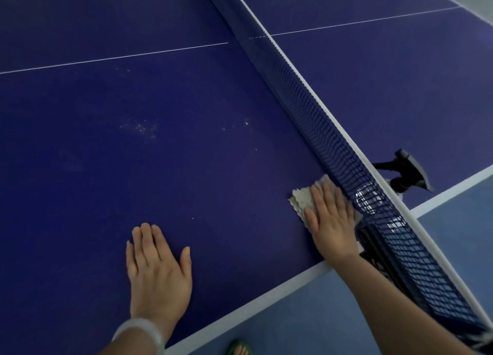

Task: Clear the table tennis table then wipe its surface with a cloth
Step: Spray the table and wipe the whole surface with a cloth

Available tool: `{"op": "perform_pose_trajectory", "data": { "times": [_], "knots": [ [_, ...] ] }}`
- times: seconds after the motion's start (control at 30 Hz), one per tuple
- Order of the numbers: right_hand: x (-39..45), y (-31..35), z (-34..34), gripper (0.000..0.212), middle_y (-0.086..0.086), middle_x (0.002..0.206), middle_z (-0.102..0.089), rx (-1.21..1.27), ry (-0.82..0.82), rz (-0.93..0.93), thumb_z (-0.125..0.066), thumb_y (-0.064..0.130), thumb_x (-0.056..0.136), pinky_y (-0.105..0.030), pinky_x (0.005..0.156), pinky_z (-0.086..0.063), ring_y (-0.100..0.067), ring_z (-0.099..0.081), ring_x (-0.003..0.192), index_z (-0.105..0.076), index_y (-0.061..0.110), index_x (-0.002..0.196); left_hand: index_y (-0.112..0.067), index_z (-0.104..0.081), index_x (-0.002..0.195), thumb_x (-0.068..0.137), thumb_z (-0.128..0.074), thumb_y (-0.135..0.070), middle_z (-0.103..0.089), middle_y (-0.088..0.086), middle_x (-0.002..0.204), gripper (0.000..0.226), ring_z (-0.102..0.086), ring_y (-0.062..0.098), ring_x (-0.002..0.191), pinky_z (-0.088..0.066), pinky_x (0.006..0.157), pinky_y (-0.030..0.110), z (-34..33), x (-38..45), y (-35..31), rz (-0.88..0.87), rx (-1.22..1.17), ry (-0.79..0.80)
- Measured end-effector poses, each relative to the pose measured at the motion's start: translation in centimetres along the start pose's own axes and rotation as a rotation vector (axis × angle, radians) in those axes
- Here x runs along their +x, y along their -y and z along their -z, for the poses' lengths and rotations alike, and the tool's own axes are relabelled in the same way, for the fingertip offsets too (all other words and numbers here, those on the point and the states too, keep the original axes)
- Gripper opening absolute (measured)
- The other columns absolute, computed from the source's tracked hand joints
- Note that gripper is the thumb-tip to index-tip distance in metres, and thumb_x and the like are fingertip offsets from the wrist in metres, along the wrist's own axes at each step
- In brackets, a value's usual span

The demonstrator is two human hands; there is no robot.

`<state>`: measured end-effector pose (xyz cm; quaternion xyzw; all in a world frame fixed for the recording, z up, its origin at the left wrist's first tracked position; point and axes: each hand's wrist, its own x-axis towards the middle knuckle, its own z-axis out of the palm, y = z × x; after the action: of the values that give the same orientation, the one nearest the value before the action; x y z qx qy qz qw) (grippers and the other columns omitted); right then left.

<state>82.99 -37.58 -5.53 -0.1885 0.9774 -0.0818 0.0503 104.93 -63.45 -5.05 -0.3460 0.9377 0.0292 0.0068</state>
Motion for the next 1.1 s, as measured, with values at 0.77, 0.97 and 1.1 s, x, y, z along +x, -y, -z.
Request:
{"op": "perform_pose_trajectory", "data": {
  "times": [0.77,0.97,1.1],
  "knots": [
    [-8.4,13.3,-2.8,0.057,0.001,0.163,-0.010,-0.047,0.005,0.463,-0.024,0.045,0.102,-0.048,0.118,-0.007,-0.024,-0.005,0.150,-0.019,0.025,0.155,0.008,-0.025,0.147,0.097,-0.015,-0.048,-0.026,0.026,0.154,0.076,-0.020,0.037,0.146,-0.017,0.119,0.051,0.3,0.2,-0.1,0.025,-0.019,0.023],
    [-6.0,3.5,-1.7,0.066,-0.004,0.163,-0.007,-0.059,-0.086,-0.218,-0.013,0.050,0.097,-0.055,0.118,-0.009,-0.034,-0.011,0.148,-0.022,0.018,0.154,0.008,-0.024,0.146,0.099,-0.010,-0.047,-0.026,0.025,0.154,0.074,-0.021,0.036,0.145,-0.018,0.118,0.051,0.1,0.1,0.0,0.021,-0.041,0.017],
    [-7.4,10.3,-2.4,0.064,-0.013,0.160,-0.020,-0.029,-0.081,-0.125,-0.022,0.044,0.096,-0.057,0.118,-0.009,-0.042,-0.017,0.145,-0.028,0.015,0.152,0.007,-0.024,0.147,0.099,-0.009,-0.047,-0.024,0.025,0.155,0.074,-0.019,0.036,0.146,-0.021,0.118,0.051,0.3,0.2,-0.1,0.027,-0.056,0.019]
  ]
}}
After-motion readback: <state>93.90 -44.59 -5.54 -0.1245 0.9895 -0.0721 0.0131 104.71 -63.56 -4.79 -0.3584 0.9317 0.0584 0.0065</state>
